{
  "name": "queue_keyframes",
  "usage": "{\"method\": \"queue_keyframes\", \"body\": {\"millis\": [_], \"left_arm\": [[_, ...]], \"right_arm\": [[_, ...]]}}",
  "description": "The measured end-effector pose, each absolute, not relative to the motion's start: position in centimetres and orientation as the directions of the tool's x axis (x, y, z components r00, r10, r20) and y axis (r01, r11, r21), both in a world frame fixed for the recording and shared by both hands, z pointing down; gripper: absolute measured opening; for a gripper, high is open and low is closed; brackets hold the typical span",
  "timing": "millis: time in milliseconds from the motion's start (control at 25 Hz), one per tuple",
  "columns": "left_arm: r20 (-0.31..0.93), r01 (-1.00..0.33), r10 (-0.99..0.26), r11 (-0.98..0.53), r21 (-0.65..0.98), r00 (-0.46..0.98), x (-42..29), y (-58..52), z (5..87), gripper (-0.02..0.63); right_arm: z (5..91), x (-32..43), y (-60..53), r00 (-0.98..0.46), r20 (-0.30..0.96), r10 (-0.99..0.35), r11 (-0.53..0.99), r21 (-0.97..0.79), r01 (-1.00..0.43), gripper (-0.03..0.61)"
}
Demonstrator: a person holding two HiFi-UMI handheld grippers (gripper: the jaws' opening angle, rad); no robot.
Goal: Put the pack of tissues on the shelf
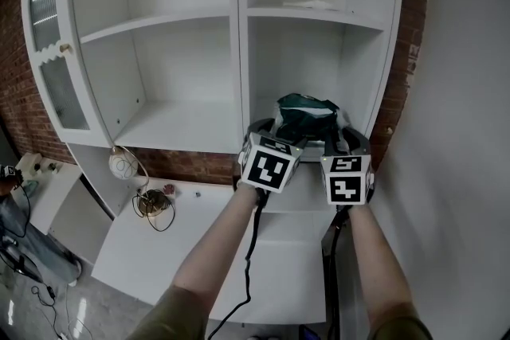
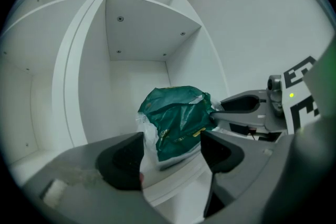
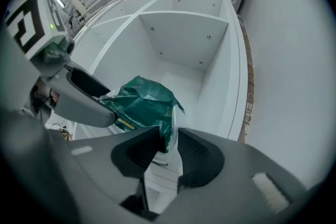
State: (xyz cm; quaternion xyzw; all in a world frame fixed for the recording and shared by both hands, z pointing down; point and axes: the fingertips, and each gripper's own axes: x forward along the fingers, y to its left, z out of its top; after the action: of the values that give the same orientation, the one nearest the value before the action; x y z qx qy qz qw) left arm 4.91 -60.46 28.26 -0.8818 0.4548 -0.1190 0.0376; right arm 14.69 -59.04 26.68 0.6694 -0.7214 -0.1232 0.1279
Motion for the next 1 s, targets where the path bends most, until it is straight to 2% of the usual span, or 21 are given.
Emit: {"method": "queue_keyframes", "body": {"millis": [400, 1000], "left_arm": [[0.154, -0.803, -0.819, -0.573, -0.164, 0.553, 4.6, -60.3, 28.0, 0.356], [0.116, -0.821, -0.834, -0.551, -0.147, 0.539, 4.1, -60.2, 27.4, 0.356]], "right_arm": [[26.5, 15.6, -58.8, -0.098, -0.009, -0.995, 0.093, 0.242, -0.966, 0.152], [25.0, 15.4, -58.3, -0.109, -0.082, -0.991, 0.085, 0.256, -0.963, 0.183]]}}
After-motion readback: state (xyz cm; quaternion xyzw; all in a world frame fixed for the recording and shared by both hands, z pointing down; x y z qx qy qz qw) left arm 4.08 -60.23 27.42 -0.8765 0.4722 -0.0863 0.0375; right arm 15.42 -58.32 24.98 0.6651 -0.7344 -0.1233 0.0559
